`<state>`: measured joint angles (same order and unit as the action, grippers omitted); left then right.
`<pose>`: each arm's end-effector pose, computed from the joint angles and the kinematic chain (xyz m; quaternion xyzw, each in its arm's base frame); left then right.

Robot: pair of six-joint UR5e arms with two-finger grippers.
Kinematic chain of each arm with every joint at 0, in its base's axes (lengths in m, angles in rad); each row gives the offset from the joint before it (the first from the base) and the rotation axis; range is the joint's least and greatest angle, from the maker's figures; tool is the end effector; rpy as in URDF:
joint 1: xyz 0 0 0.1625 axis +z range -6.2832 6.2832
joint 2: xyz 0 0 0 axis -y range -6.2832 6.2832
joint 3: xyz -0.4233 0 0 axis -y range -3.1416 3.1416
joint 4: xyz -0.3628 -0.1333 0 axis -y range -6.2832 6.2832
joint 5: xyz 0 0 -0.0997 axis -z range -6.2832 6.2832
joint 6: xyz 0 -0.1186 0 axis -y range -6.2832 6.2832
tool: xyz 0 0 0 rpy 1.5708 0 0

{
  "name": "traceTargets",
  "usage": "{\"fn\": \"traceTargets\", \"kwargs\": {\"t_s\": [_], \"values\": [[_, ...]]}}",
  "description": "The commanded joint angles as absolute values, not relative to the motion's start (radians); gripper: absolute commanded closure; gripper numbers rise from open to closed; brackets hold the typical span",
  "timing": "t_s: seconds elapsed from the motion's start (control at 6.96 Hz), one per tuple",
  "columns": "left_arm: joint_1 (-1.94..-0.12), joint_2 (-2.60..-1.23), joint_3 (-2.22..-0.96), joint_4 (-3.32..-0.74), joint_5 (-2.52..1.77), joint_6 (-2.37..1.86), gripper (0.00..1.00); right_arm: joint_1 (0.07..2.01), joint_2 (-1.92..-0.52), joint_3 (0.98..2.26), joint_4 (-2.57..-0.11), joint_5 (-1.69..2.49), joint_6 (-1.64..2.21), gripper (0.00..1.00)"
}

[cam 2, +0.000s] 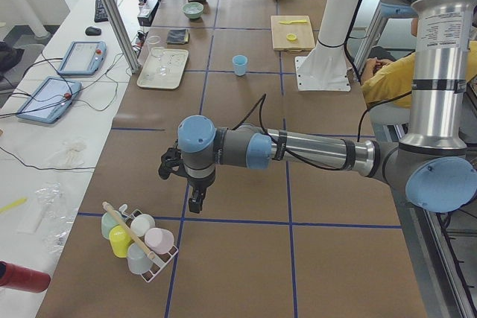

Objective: Squeeze lemon into cup

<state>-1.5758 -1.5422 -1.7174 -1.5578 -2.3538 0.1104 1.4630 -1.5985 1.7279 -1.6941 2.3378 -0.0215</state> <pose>-0.0519 -0.4559 0.6161 0.0704 0.3776 0.0686 0.9207 0.0025 -0.4511 0.6236 -0.0133 -0.3739 -0.0610 0.9253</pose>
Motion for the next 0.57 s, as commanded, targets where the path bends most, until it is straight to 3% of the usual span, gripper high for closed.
{"fn": "traceTargets", "kwargs": {"t_s": [0.0, 0.43], "values": [[-1.574, -1.537, -1.697, -1.612, -2.356, 0.114, 0.0, 1.474, -1.606, 1.729, -1.694, 2.336, -0.074, 0.0], [-1.574, -1.548, -1.639, -1.649, -2.362, 0.111, 0.0, 1.473, -1.601, 1.727, -1.694, 2.336, -0.071, 0.0]]}}
